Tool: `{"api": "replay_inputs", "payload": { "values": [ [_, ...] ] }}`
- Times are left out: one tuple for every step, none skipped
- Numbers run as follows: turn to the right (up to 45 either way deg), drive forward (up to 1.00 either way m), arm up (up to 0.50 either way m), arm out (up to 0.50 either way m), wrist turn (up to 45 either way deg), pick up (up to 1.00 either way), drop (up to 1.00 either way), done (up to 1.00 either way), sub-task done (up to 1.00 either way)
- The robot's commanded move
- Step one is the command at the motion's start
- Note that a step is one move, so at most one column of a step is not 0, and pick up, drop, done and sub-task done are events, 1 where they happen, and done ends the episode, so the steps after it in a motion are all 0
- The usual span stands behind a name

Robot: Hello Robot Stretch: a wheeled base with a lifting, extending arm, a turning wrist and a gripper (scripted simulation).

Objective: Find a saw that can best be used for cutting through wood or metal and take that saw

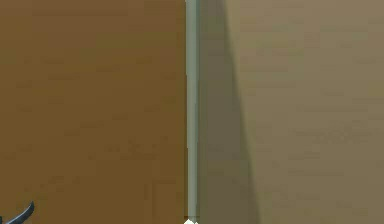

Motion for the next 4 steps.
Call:
{"api": "replay_inputs", "payload": {
  "values": [
    [0.0,0.0,0.0,0.0,45.0,0.0,0.0,0.0,0.0],
    [0.0,0.0,0.0,0.0,45.0,0.0,0.0,0.0,0.0],
    [0.0,0.0,0.0,0.0,9.0,0.0,0.0,0.0,0.0],
    [0.0,0.0,-0.3,0.0,0.0,0.0,0.0,0.0,0.0]
  ]
}}
